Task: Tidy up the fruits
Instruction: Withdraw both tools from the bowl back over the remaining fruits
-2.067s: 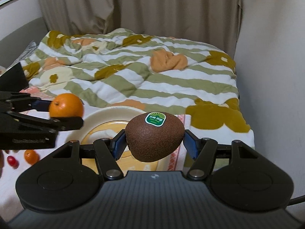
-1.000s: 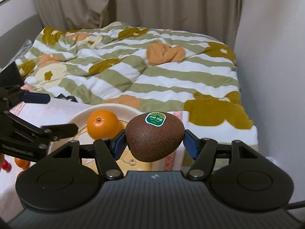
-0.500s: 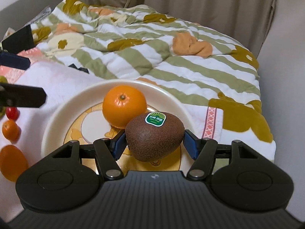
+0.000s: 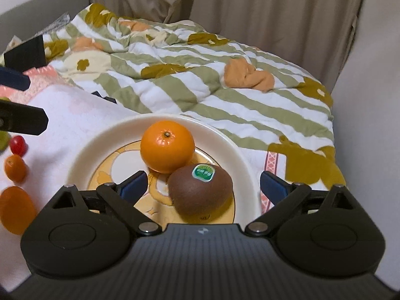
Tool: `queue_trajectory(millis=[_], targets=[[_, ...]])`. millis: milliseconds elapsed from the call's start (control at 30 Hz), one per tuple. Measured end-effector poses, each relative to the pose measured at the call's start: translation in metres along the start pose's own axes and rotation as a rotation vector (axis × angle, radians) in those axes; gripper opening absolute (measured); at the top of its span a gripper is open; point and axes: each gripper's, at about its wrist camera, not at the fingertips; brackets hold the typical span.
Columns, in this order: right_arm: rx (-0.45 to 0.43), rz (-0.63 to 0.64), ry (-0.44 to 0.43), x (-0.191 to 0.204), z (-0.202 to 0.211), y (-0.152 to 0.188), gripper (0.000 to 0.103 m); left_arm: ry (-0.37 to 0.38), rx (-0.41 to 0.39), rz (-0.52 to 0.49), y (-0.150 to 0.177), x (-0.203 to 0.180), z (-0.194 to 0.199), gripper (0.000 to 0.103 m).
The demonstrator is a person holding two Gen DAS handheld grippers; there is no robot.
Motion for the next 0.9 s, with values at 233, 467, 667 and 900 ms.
queue_trajectory(millis=[233, 467, 667, 900], targets=[[-0.017, -0.082, 0.012, -0.008, 0.044, -0.008, 0.103, -0.016, -0.044, 0.03, -0.002, -0.004, 0.035, 0.102], [-0.031, -0.11, 0.039, -0.005, 0.097, -0.016, 0.103, -0.049, -0.118, 0.049, 0.002, -0.01, 0.087, 0.102], [-0.042, -0.131, 0.036, 0.005, 0.142, -0.02, 0.103, -0.119, -0.173, 0.057, 0.017, -0.01, 0.141, 0.102], [-0.072, -0.16, 0.029, 0.034, 0.178, -0.019, 0.103, -0.201, -0.224, 0.077, 0.043, 0.009, 0.196, 0.102]])
Point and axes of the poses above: each gripper's, at about its wrist camera, not at the fingertips, and z roughly against the way its jaws point, x to its left, y to its underside, and after that the axes turned 6 degrees about -x, right-handed
